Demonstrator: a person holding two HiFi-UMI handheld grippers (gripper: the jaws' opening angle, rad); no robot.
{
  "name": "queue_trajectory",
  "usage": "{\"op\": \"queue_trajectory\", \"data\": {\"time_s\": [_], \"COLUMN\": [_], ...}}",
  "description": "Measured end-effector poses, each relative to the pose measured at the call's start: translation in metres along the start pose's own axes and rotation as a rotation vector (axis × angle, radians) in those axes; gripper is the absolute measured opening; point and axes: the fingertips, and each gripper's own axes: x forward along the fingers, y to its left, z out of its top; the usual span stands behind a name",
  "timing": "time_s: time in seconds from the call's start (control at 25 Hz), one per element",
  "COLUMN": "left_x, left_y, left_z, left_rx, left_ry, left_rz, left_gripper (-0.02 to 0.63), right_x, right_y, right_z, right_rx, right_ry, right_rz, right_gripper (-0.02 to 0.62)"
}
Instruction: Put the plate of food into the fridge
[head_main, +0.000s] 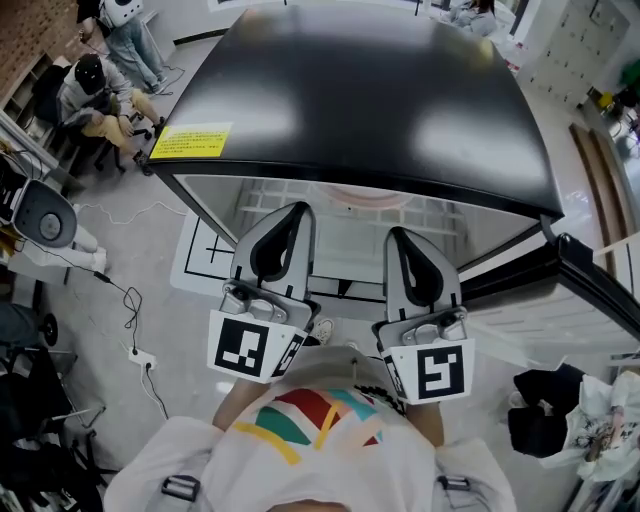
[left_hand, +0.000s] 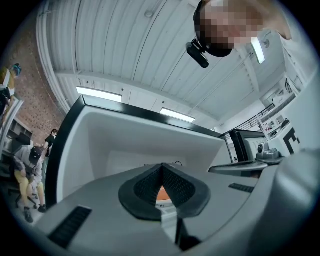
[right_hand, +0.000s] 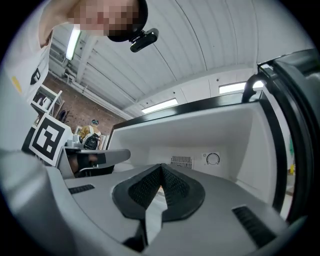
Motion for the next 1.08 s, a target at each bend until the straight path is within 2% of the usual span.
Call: {"op": "queue_trajectory", "data": {"time_s": [0.16, 0.36, 1.08], "left_x": [0.001, 0.002, 0.005], "left_y": [-0.002, 0.001, 0.000], "left_z": [-0.004, -0.003, -0.006], "left_rx": [0.001, 0.002, -0.012], "left_ry": [0.009, 0.002, 0.010], "left_rz": [-0.008, -0.003, -0.021], "left_gripper": [0.006, 0.006, 0.006], "right_x": [0.001, 0.003, 0.006], "right_y": [-0.002, -0.008, -0.013], "right_z": [-0.006, -0.003, -0.007], "right_rx": [-0.043, -0.041, -0.086], "right_ry": [0.025, 0.018, 0.050], "right_rz": [-0.022, -0.054, -0.054], "right_gripper": [-0.002, -0.002, -0.002]}}
